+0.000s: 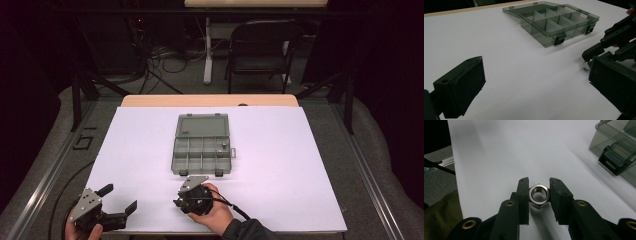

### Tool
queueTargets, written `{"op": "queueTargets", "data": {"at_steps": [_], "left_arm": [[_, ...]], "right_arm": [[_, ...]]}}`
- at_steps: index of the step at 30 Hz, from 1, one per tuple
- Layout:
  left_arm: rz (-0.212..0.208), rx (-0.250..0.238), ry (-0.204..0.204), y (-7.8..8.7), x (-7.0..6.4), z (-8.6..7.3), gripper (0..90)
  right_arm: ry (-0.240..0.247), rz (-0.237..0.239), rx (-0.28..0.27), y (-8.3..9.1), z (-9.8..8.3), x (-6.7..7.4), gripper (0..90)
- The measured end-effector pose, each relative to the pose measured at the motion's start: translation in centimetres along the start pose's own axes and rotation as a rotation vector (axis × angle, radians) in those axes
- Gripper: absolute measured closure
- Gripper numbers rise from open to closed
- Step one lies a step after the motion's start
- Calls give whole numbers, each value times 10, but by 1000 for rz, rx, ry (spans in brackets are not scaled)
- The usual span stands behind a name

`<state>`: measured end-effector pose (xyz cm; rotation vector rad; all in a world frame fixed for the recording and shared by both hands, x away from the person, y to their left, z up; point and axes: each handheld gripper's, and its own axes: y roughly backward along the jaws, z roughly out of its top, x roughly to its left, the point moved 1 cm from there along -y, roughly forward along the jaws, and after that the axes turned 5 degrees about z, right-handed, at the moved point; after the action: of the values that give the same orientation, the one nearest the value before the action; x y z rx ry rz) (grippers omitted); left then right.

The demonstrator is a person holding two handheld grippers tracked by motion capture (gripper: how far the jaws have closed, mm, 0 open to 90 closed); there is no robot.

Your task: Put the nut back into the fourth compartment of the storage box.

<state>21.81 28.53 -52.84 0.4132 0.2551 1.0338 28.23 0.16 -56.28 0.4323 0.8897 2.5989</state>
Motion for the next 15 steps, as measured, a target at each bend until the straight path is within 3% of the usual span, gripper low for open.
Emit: {"op": "queueTargets", "data": {"at_steps": [10,15], "left_arm": [[2,-2,2,0,-1,0,6],[0,-3,8,-1,-1,0,6]], "right_arm": [[-4,-15,-55,24,6,-7,704],[-5,-19,-55,29,7,-8,704]]}}
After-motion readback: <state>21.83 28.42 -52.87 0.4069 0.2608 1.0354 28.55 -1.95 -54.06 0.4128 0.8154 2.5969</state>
